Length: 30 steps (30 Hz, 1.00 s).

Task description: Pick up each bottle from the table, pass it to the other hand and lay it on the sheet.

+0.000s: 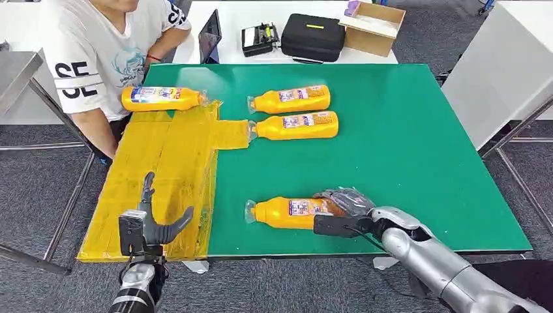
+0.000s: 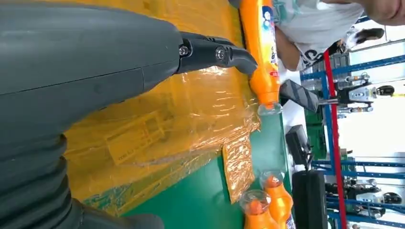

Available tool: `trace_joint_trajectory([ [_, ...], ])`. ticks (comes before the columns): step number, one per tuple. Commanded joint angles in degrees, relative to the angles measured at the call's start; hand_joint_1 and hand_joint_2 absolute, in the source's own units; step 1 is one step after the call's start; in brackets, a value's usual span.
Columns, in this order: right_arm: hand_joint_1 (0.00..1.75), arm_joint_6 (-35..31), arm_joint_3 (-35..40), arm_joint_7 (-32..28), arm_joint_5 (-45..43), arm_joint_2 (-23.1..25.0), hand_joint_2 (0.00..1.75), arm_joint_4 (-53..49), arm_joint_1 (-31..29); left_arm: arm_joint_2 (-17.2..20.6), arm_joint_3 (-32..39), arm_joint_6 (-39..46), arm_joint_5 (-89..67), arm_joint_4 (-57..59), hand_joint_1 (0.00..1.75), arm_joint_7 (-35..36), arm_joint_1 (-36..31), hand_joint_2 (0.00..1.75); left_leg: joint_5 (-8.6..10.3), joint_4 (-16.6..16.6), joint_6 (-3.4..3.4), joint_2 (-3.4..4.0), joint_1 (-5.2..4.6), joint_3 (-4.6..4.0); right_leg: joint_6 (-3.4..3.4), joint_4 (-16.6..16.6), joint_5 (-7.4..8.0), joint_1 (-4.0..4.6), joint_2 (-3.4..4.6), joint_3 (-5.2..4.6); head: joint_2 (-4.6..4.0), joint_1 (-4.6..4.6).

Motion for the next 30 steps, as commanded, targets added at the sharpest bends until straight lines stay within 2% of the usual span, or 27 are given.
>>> trace_joint_trajectory([
  [1, 1.75, 0.32, 2.29, -0.01, -0.01, -1.02, 1.75, 0.39, 0.43, 0.08, -0.67, -0.17, 0.16, 4.15, 0.00, -0.06, -2.33, 1.75, -0.06, 0.00, -0.01, 0.00, 0.08, 0.14, -0.22, -0.06, -0.06, 0.12, -0.10, 0.22, 0.00, 0.00],
  [3, 1.75, -1.30, 1.08, -0.12, -0.53, -0.61, 1.75, 0.02, 1.23, 0.07, -0.60, -0.07, 0.23, 3.80, 0.00, -0.09, -2.17, 1.75, -0.02, -0.02, -0.01, -0.01, 0.03, 0.08, -0.13, -0.04, -0.03, 0.06, -0.07, 0.12, 0.00, 0.00],
  [4, 1.75, -6.68, -2.10, -0.30, 1.39, 0.43, 1.75, -1.89, 3.80, 0.03, -0.19, 0.14, 0.52, 2.79, 0.00, -0.05, -1.51, 1.75, -0.07, 0.00, -0.01, 0.01, 0.07, 0.16, -0.23, -0.06, -0.07, 0.13, -0.09, 0.24, 0.00, 0.00],
  [5, 1.75, -12.10, -7.09, -2.13, 1.71, 2.87, 1.75, -4.12, 7.01, 0.03, 0.08, -0.05, 0.66, 1.72, 0.00, 0.09, -0.77, 1.75, -0.04, -0.02, -0.01, -0.03, 0.06, 0.11, -0.17, -0.07, -0.05, 0.10, -0.11, 0.18, 0.00, 0.00],
  [7, 1.75, -22.64, -19.31, -7.05, 6.45, 15.04, 1.75, -10.39, 15.00, -0.47, 0.96, -0.69, 1.10, -2.99, 0.00, 0.98, 2.29, 1.75, -0.08, -0.08, -0.04, 0.00, 0.11, 0.21, -0.24, -0.14, -0.07, 0.16, -0.10, 0.28, 0.00, 0.00],
  [9, 1.75, -27.54, -22.64, -9.42, 9.57, 21.95, 1.75, -15.89, 17.56, -1.00, 0.75, -1.26, 0.98, -7.45, 0.00, 1.48, 4.78, 1.75, -0.08, -0.08, -0.06, 0.16, 0.10, 0.12, -0.19, -0.09, -0.02, 0.15, 0.12, 0.15, 0.00, 0.00],
  [10, 1.75, -35.21, -25.43, -11.46, 12.83, 25.58, 1.75, -19.73, 19.40, -1.35, 0.11, -1.98, 1.39, -10.51, 0.00, 2.36, 6.39, 1.75, -0.16, -0.05, -0.07, 0.20, 0.16, 0.14, -0.30, -0.05, -0.09, 0.22, 0.14, 0.24, 0.00, 0.07],
  [13, 1.75, -43.50, -29.43, -15.89, 10.87, 30.64, 1.75, -27.34, 23.83, -1.66, -2.25, -2.69, 2.25, -17.12, 0.00, 4.39, 9.65, 1.75, -0.22, -0.01, -0.11, 0.38, 0.17, -0.05, -0.29, 0.11, -0.12, 0.23, 0.32, -0.10, 0.00, -0.05],
  [15, 1.75, -49.46, -31.96, -16.96, 14.71, 32.81, 1.75, -27.47, 25.26, -1.44, -4.54, -3.68, 3.98, -20.91, 0.00, 6.13, 10.98, 1.75, -0.10, 0.00, -0.06, 0.01, 0.17, -0.21, -0.20, 0.11, -0.16, 0.21, -0.03, -0.23, 0.00, -0.04],
  [17, 1.75, -49.99, -32.70, -17.16, 14.05, 33.30, 1.75, -26.50, 25.30, -1.26, -5.61, -3.73, 4.34, -22.70, 0.00, 6.42, 11.49, 1.75, -0.33, 0.14, -0.06, -0.05, 0.30, -0.01, -0.32, 0.15, -0.44, 0.35, -0.14, 0.07, 0.00, 0.00],
  [19, 1.75, -50.75, -33.77, -18.09, 13.09, 34.04, 1.75, -23.26, 24.66, -1.00, -6.72, -2.69, 4.30, -23.77, 0.00, 7.35, 11.62, 1.75, -0.21, 0.06, -0.06, 0.01, 0.28, -0.14, -0.14, 0.06, -0.34, 0.29, -0.03, -0.05, 0.00, 0.02],
  [21, 1.75, -49.95, -35.01, -20.45, 8.23, 35.60, 1.75, -21.23, 24.10, -0.65, -7.34, -2.53, 4.71, -22.42, 0.00, 8.20, 11.42, 1.75, -0.17, -0.01, -0.03, 0.00, 0.20, -0.24, -0.08, 0.05, -0.28, 0.15, -0.02, -0.16, 0.00, 0.00],
  [24, 1.75, -49.88, -35.89, -21.12, 7.74, 36.17, 1.75, -19.91, 23.92, -0.64, -7.34, -2.78, 5.83, -21.99, 0.00, 7.80, 11.58, 1.75, -0.26, -0.01, -0.02, 0.13, 0.20, -0.02, -0.20, -0.03, -0.29, 0.17, 0.06, 0.07, 0.00, 0.02],
  [26, 1.75, -48.61, -36.53, -21.23, 6.72, 36.38, 1.75, -19.02, 24.16, -0.42, -8.19, -4.82, 7.36, -23.15, 0.00, 7.88, 12.30, 1.75, -0.18, -0.05, -0.03, 0.03, 0.12, -0.17, -0.08, -0.03, -0.23, 0.06, 0.00, -0.10, 0.00, 0.00],
  [28, 1.75, -42.65, -36.63, -22.33, 1.55, 36.64, 1.75, -17.23, 24.23, 0.31, -10.47, -9.61, 9.90, -24.78, 0.00, 9.19, 13.01, 1.75, -0.17, -0.06, 0.00, 0.03, 0.14, -0.14, -0.07, -0.05, -0.21, 0.09, 0.00, -0.07, 0.00, 0.02],
  [29, 1.75, -36.66, -36.81, -23.04, -2.82, 36.43, 1.75, -15.66, 24.07, 0.94, -11.52, -12.09, 11.60, -25.43, 0.00, 10.15, 13.29, 1.75, -0.22, -0.06, 0.00, 0.05, 0.15, -0.02, -0.14, -0.06, -0.26, 0.12, -0.01, 0.05, 0.00, 0.00],
  [30, 1.75, -36.31, -36.93, -24.29, -2.73, 36.76, 1.75, -14.29, 23.98, 1.25, -12.29, -13.08, 12.11, -25.52, 0.00, 10.46, 13.29, 1.75, -0.20, -0.09, 0.01, 0.03, 0.13, -0.03, -0.11, -0.07, -0.25, 0.09, -0.02, 0.05, 0.00, 0.02],
])
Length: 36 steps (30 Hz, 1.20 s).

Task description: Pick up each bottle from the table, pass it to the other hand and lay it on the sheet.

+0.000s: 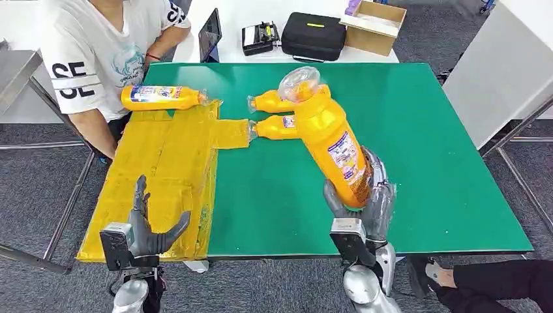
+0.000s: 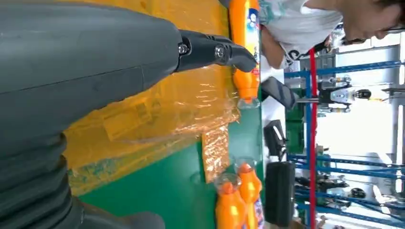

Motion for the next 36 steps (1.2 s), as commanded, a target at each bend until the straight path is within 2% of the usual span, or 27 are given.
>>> trace_joint_trajectory([
  [1, 1.75, 13.26, -3.82, -4.54, -8.31, 3.19, 1.75, 11.17, -0.99, 3.09, -7.60, -12.74, 8.54, -3.64, 0.00, 4.20, 1.55, 1.75, -0.15, -0.04, -0.01, 0.13, 0.10, 0.35, -0.27, -0.12, -0.11, 0.15, 0.01, 0.38, 0.00, 0.00],
  [4, 1.75, 15.89, -0.78, -7.03, -6.69, 4.96, 1.75, 17.41, -1.47, 4.29, -10.28, -18.84, 13.42, -2.66, 0.00, 5.96, 1.45, 1.75, -0.14, -0.10, -0.02, 0.24, 0.11, 0.41, -0.25, -0.17, -0.06, 0.18, 0.12, 0.41, 0.00, 0.00],
  [5, 1.75, 13.23, 0.95, -7.29, -2.94, 5.49, 1.75, 19.74, -1.79, 4.66, -11.20, -21.11, 15.06, -2.06, 0.00, 6.59, 1.38, 1.75, -0.08, -0.10, -0.03, 0.17, 0.07, 0.28, -0.18, -0.13, -0.03, 0.13, 0.09, 0.27, 0.00, 0.02],
  [8, 1.75, 11.85, 3.08, -7.49, -1.61, 7.06, 1.75, 23.51, -2.39, 4.86, -11.82, -21.67, 15.72, -1.27, 0.00, 6.63, 1.48, 1.75, -0.15, -0.14, -0.04, 0.28, 0.10, 0.47, -0.28, -0.18, -0.07, 0.18, 0.16, 0.45, 0.00, 0.00],
  [10, 1.75, 11.87, 3.12, -7.48, -1.64, 6.90, 1.75, 23.44, -2.54, 4.93, -11.79, -21.67, 15.75, -1.28, 0.00, 6.59, 1.45, 1.75, -0.10, -0.08, -0.04, 0.24, 0.07, 0.23, -0.17, -0.09, -0.03, 0.16, 0.17, 0.21, 0.00, 0.00],
  [12, 1.75, 11.86, 3.13, -7.34, -1.90, 6.37, 1.75, 22.69, -2.54, 5.05, -11.81, -21.62, 15.82, -1.40, 0.00, 6.55, 1.39, 1.75, -0.20, -0.08, -0.04, 0.34, 0.12, 0.46, -0.32, -0.13, -0.09, 0.24, 0.20, 0.44, 0.00, 0.00],
  [14, 1.75, 13.52, 6.23, -7.54, -0.40, 6.62, 1.75, 24.56, -3.11, 5.19, -12.41, -21.21, 14.51, -0.63, 0.00, 5.97, 0.58, 1.75, -0.22, -0.07, -0.03, 0.31, 0.16, 0.53, -0.38, -0.17, -0.12, 0.29, 0.14, 0.54, 0.00, 0.00],
  [15, 1.75, 13.09, 8.15, -8.48, 0.63, 7.62, 1.75, 26.70, -3.51, 5.04, -12.55, -21.17, 14.44, 0.60, 0.00, 6.39, -0.15, 1.75, -0.09, -0.05, -0.01, 0.16, 0.07, 0.20, -0.18, -0.08, -0.05, 0.15, 0.08, 0.20, 0.00, 0.00],
  [18, 1.75, 10.26, 14.84, -9.96, 2.88, 9.37, 1.75, 34.13, -5.98, 5.20, -13.55, -22.96, 15.33, 4.36, 0.00, 6.74, -2.15, 1.75, -0.18, -0.09, -0.04, 0.40, 0.16, 0.47, -0.35, -0.14, -0.06, 0.24, 0.26, 0.42, 0.00, 0.02],
  [19, 1.75, 8.95, 15.89, -9.64, 3.82, 9.82, 1.75, 35.55, -6.31, 5.17, -13.57, -23.10, 15.60, 5.02, 0.00, 6.79, -2.46, 1.75, -0.09, -0.08, -0.03, 0.22, 0.11, 0.23, -0.20, -0.09, -0.03, 0.14, 0.14, 0.23, 0.00, 0.02],
  [21, 1.75, 9.25, 18.14, -10.00, 2.55, 10.16, 1.75, 39.01, -7.89, 5.34, -13.92, -28.15, 20.41, 7.18, 0.00, 8.14, -3.13, 1.75, -0.09, -0.10, -0.06, 0.28, 0.13, 0.28, -0.22, -0.11, -0.02, 0.17, 0.19, 0.23, 0.00, 0.00],
  [31, 1.75, 10.16, 20.54, -9.60, 2.71, 10.16, 1.75, 42.19, -9.26, 6.44, -14.87, -30.02, 23.05, 8.86, 0.00, 8.56, -3.38, 1.75, -0.07, -0.07, -0.03, 0.12, 0.10, 0.23, -0.20, -0.08, -0.07, 0.17, 0.02, 0.23, 0.00, 0.00],
  [36, 1.75, 10.25, 22.60, -9.62, 3.20, 11.01, 1.75, 47.98, -9.86, 6.66, -15.58, -32.75, 26.73, 10.12, 0.00, 9.01, -3.84, 1.75, -0.11, -0.10, -0.05, 0.13, 0.14, 0.35, -0.26, -0.12, -0.10, 0.18, 0.02, 0.37, 0.00, 0.00],
])
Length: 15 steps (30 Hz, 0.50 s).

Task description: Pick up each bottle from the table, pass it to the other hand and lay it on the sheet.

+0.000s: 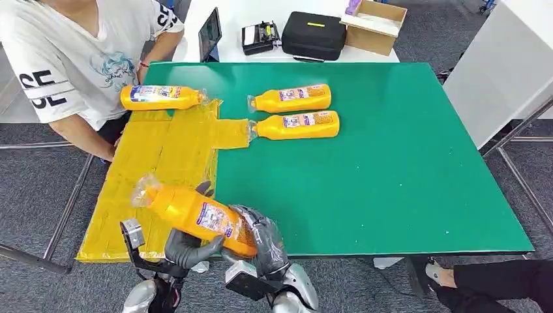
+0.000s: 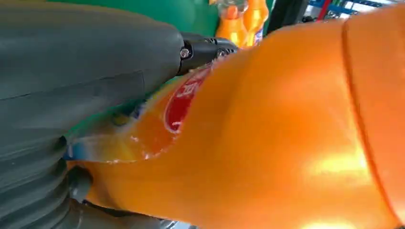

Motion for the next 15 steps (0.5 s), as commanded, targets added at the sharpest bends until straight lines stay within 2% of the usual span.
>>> trace_joint_trajectory([
  [1, 1.75, 0.51, 5.74, 0.39, 0.68, 0.89, 1.75, 13.70, -3.03, 2.23, -2.68, -3.96, 5.06, 5.89, 0.00, 1.15, -2.65, 1.75, -0.05, -0.09, -0.02, 0.08, 0.06, 0.26, -0.17, -0.12, -0.03, 0.09, 0.01, 0.25, 0.00, 0.00],
  [15, 1.75, 0.84, 6.54, 1.14, 1.66, 0.99, 1.75, 14.95, -4.15, 2.26, -2.23, -2.85, 5.55, 5.73, 0.00, 1.21, -2.35, 1.75, -0.11, -0.04, 0.00, 0.06, 0.07, 0.30, -0.22, -0.09, -0.10, 0.15, -0.05, 0.29, 0.00, 0.00],
])
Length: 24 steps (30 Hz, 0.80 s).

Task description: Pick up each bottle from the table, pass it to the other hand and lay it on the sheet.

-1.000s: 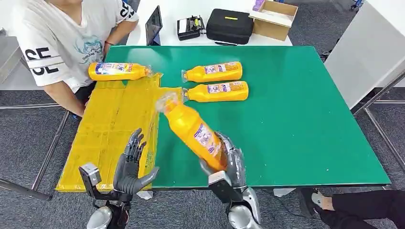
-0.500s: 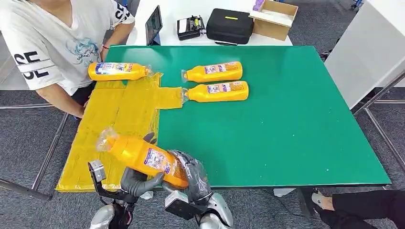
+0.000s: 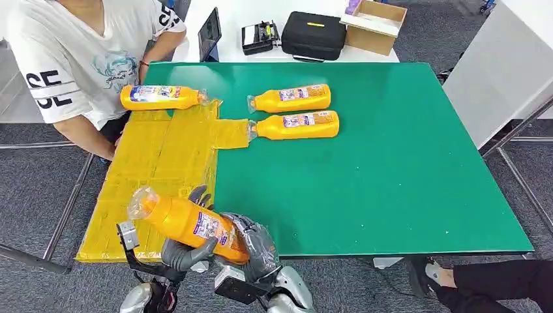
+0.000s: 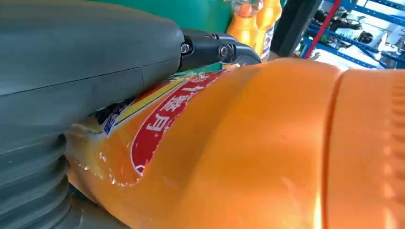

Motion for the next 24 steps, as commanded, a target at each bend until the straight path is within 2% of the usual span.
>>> trace_joint_trajectory([
  [1, 1.75, 0.84, 3.52, 0.90, 1.16, 0.16, 1.75, 5.57, -0.76, 0.64, -1.86, 0.04, 0.63, 3.21, 0.00, 0.36, -2.25, 1.75, -0.19, -0.02, 0.00, 0.10, 0.12, 0.48, -0.32, -0.13, -0.15, 0.19, -0.04, 0.53, 0.00, 0.00],
  [2, 1.75, 0.84, 3.52, 0.90, 1.16, 0.16, 1.75, 5.57, -0.76, 0.64, -1.86, 0.04, 0.63, 3.21, 0.00, 0.36, -2.25, 1.75, -0.05, -0.04, 0.00, 0.00, 0.04, 0.18, -0.15, -0.07, -0.06, 0.07, -0.07, 0.22, 0.00, 0.00],
  [3, 1.75, 0.84, 3.52, 0.90, 1.16, 0.16, 1.75, 5.57, -0.76, 0.64, -1.86, 0.04, 0.63, 3.21, 0.00, 0.36, -2.25, 1.75, -0.13, -0.04, 0.00, 0.02, 0.08, 0.36, -0.24, -0.11, -0.12, 0.13, -0.09, 0.42, 0.00, 0.00],
  [6, 1.75, 0.84, 3.52, 0.90, 1.16, 0.16, 1.75, 5.57, -0.76, 0.64, -1.86, 0.04, 0.63, 3.21, 0.00, 0.36, -2.25, 1.75, -0.04, -0.03, 0.00, 0.01, 0.05, 0.14, -0.13, -0.07, -0.04, 0.07, -0.05, 0.17, 0.00, 0.00],
  [12, 1.75, 0.91, 3.45, 1.20, 1.15, 0.36, 1.75, 5.96, -0.94, 0.99, -2.92, -0.49, -0.78, 2.10, 0.00, -0.35, -1.60, 1.75, -0.20, -0.02, 0.00, 0.08, 0.11, 0.46, -0.31, -0.11, -0.16, 0.18, -0.06, 0.52, 0.00, 0.00],
  [13, 1.75, 0.98, 3.49, 1.37, 1.23, 0.37, 1.75, 5.79, -1.08, 0.81, -3.14, -0.41, -1.43, 1.93, 0.28, -0.96, -1.43, 1.75, -0.07, -0.04, 0.00, 0.01, 0.04, 0.20, -0.16, -0.07, -0.07, 0.08, -0.06, 0.24, 0.00, 0.00],
  [14, 1.75, 1.03, 3.47, 1.41, 1.23, 0.36, 1.75, 5.76, -1.13, 0.77, -3.11, -0.35, -1.42, 1.94, 1.26, -0.96, -1.41, 1.75, -0.09, -0.04, 0.00, 0.02, 0.05, 0.24, -0.18, -0.08, -0.09, 0.09, -0.06, 0.28, 0.00, 0.00],
  [15, 1.75, 1.22, 3.56, 1.41, 1.23, 0.43, 1.75, 5.74, -1.17, 0.57, -3.20, -0.32, -1.42, 1.94, 1.75, -0.98, -1.38, 1.75, -0.15, -0.01, 0.00, 0.05, 0.10, 0.34, -0.25, -0.09, -0.13, 0.15, -0.07, 0.40, 0.00, 0.00],
  [24, 1.75, 1.74, 4.04, 2.63, 1.97, 0.52, 1.75, 6.67, -1.39, -0.23, -3.10, -2.32, 0.44, 0.41, 1.75, -1.32, -0.06, 1.75, -0.13, 0.00, 0.01, 0.05, 0.07, 0.27, -0.22, -0.06, -0.11, 0.12, -0.05, 0.32, 0.00, 0.00],
])
